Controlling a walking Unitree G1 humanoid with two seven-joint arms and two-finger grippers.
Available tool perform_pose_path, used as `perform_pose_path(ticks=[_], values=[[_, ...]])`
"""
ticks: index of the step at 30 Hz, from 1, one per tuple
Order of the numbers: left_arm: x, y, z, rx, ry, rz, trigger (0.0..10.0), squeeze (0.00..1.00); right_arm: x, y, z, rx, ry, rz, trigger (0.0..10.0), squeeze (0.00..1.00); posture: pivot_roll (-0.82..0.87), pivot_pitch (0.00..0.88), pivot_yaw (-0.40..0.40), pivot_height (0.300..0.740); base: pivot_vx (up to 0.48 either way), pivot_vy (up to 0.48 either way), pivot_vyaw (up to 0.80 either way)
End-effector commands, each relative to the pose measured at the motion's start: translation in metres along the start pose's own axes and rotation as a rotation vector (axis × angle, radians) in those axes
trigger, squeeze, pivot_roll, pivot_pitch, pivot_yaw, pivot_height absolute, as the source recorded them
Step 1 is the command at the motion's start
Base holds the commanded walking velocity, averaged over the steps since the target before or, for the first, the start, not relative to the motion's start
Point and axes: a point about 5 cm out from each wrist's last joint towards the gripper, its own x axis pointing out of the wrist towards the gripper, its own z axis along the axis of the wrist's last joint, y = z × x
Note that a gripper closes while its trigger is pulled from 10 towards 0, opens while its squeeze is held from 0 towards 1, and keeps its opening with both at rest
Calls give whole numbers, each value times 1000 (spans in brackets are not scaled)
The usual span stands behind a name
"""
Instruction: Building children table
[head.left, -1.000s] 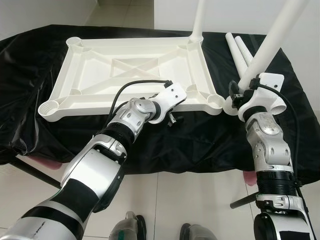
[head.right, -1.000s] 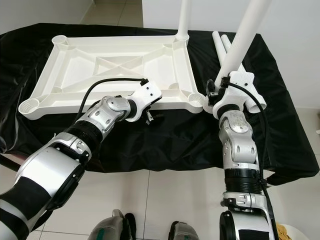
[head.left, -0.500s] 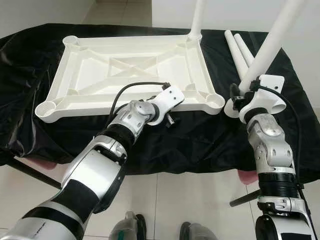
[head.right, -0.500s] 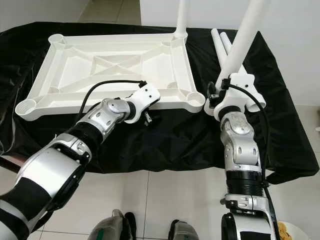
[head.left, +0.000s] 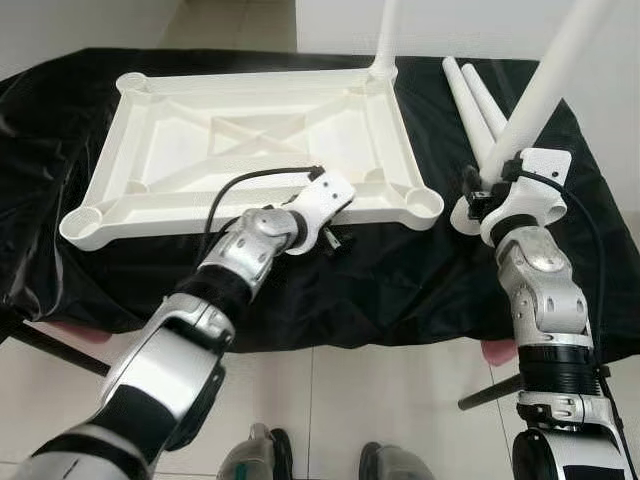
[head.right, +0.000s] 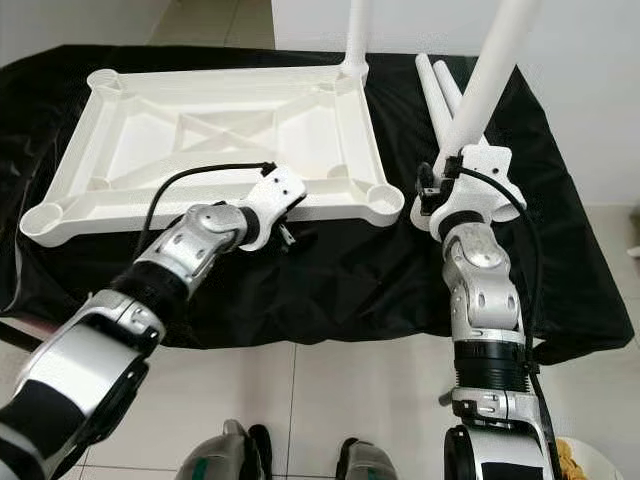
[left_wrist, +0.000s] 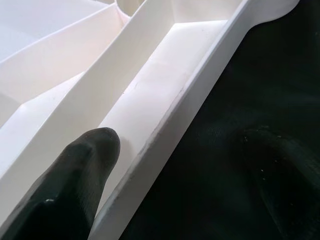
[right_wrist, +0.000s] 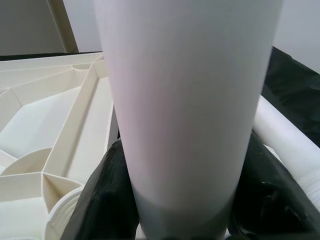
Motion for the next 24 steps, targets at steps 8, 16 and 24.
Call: perform_pose_path(ticks=[8, 16, 24], values=[[-27, -41, -15, 77, 7, -600, 10000, 0, 4, -2, 8, -4, -33, -7, 10000, 0, -65, 95, 80, 740, 0, 0, 0], [-25, -42, -15, 50, 11, -568, 627, 0, 5, -3, 11, 0, -41, -16, 10000, 0, -61, 107, 88, 740, 0, 0, 0], [-26, -48, -20, 50, 35, -568, 0, 0, 4, -5, 12, 1, -45, -27, 10000, 0, -66, 117, 99, 740, 0, 0, 0]])
